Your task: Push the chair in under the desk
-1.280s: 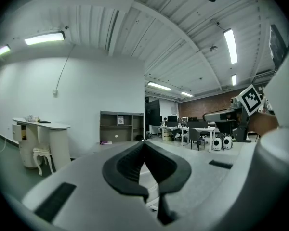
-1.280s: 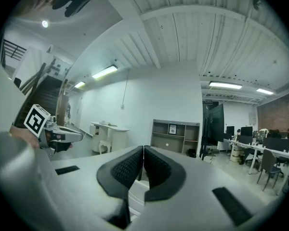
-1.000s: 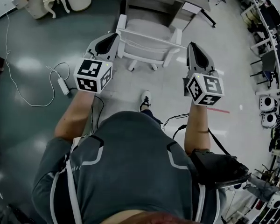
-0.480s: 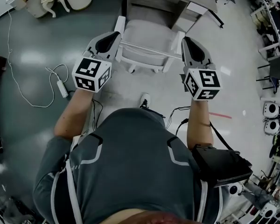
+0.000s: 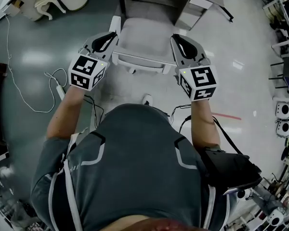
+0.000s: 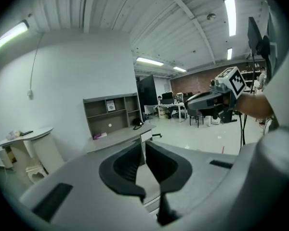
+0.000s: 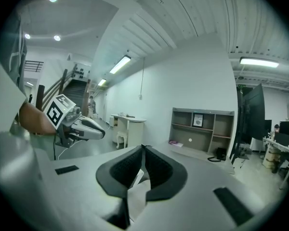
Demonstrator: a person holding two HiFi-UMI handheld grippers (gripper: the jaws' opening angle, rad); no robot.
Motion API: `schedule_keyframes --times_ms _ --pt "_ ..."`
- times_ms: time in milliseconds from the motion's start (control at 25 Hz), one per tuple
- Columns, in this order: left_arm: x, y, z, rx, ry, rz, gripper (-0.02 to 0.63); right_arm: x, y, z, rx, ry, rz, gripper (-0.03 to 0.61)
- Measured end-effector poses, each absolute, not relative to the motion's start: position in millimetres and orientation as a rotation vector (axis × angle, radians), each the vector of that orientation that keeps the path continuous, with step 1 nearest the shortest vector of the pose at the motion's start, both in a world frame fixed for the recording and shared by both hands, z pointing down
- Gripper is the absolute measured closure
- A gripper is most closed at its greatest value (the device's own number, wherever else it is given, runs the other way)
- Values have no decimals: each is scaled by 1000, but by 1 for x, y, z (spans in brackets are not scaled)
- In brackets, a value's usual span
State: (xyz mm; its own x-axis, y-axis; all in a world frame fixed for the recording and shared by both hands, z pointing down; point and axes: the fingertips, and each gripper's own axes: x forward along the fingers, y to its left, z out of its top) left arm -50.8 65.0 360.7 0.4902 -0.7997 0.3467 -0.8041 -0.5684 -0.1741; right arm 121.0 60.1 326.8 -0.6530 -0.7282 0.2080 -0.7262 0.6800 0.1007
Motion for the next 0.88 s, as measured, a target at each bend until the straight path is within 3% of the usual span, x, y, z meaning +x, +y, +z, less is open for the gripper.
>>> schedule_keyframes --times_ms 320,480,880 --pt "-24 33 401 2701 -1294 828 500 127 22 365 1051 -2671 91 541" --pt "-29 31 457 2696 -1024 1110 447 106 16 384 924 -2680 76 455" --pt "-51 59 550 2653 -581 1514 368 69 46 466 714 -2544 170 366"
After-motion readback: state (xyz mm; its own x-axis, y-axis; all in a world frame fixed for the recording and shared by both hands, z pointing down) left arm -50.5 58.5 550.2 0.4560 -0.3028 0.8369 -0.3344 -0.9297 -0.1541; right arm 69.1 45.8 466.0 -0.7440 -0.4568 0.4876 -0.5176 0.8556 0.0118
